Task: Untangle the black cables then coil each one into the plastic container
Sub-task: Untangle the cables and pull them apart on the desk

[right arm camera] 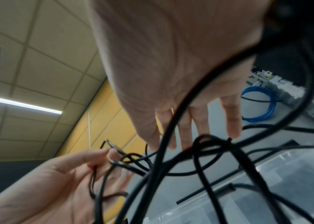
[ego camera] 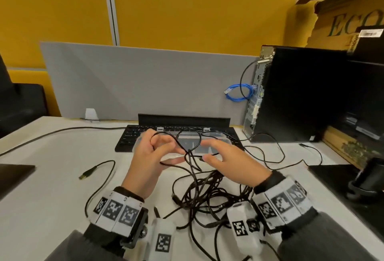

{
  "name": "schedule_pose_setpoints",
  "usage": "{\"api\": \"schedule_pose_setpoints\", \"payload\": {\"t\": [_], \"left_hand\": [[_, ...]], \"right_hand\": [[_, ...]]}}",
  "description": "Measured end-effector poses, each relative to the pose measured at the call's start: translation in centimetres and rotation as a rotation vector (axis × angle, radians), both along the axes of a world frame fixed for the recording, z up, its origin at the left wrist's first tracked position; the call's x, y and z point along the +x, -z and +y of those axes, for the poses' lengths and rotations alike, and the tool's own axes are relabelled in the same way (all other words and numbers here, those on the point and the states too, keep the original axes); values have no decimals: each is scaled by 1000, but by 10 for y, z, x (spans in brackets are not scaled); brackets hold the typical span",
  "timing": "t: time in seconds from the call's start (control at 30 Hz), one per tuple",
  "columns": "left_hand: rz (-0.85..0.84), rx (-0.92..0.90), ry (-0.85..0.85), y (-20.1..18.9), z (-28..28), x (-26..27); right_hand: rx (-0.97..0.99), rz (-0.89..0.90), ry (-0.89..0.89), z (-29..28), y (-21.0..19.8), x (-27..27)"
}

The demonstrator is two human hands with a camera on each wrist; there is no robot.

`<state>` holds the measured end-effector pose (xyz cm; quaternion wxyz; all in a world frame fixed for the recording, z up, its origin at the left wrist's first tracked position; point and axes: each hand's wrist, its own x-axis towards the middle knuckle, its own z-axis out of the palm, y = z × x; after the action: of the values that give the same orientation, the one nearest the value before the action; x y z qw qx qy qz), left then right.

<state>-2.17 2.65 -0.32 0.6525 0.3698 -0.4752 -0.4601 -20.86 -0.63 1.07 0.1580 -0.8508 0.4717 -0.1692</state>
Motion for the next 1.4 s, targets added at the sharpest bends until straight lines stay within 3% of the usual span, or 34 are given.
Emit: {"api": "schedule_pose_setpoints", "payload": {"t": [0.13, 0.27, 0.4, 0.47, 0.57, 0.63, 0.7, 0.77, 0.9, 1.0, 1.07, 1.17, 1.3, 1.33, 1.4], "left_hand": [[95, -30, 52, 3, 1, 3], [31, 61, -57, 0, 1, 13], [-142, 90, -276, 0, -3, 24], [-260, -73, -338, -6, 5, 19], [-618, -341, -200, -9, 19, 0], [-775, -328, -68, -5, 21, -8], [-920, -275, -69, 1, 16, -3], [-976, -206, -122, 7, 10, 8], [-797, -101, -175, 12, -3, 31], [-574, -38, -322, 15, -12, 48], [-499, 5, -338, 17, -14, 49], [-528, 31, -320, 18, -13, 45], [-588, -65, -279, 19, -11, 43], [-593, -102, -251, 19, -11, 40], [-579, -168, -194, 18, -9, 32]], "right_hand": [[65, 91, -51, -8, 13, 7], [-131, 19, 9, -7, 16, 2], [-354, -18, 14, 7, 4, 1], [-424, 28, 4, 17, -5, 6], [-466, 175, -80, 30, -17, 16], [-500, 200, -130, 30, -25, 18], [-459, -7, -133, 23, -36, 12], [-430, -420, -37, 9, -45, -4], [-345, -1020, 339, -19, -51, -48], [-282, -1274, 517, -34, -43, -78], [-315, -1339, 591, -43, -39, -87], [-466, -1180, 636, -49, -34, -88], [-440, -181, 625, -45, -25, -72], [-422, -81, 538, -39, -26, -60], [-334, -66, 211, -17, -29, -25]]}}
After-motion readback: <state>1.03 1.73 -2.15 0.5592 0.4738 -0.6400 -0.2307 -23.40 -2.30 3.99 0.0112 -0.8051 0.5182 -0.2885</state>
